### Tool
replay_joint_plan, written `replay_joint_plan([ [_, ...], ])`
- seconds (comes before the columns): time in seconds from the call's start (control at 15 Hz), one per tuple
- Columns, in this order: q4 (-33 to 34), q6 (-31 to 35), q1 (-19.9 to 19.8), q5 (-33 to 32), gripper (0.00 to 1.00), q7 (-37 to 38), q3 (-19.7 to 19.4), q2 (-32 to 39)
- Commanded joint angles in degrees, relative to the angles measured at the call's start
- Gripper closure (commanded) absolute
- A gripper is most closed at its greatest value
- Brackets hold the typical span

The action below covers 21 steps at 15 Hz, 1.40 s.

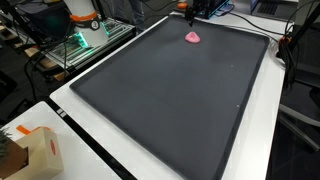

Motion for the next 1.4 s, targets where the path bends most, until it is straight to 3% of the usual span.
replay_joint_plan([
  [0.0, 0.0, -0.1, -0.6, -0.2, 0.00, 0.2, 0.6, 0.0],
  [0.2, 0.4, -1.3, -0.7, -1.1, 0.00, -1.3, 0.6, 0.3],
  [0.8, 1.3, -3.9, -0.4, -4.9, 0.00, -22.4, 2.4, 4.4],
  [1.33, 3.7, -1.7, 1.0, -14.9, 0.00, -26.8, 1.6, 9.0],
])
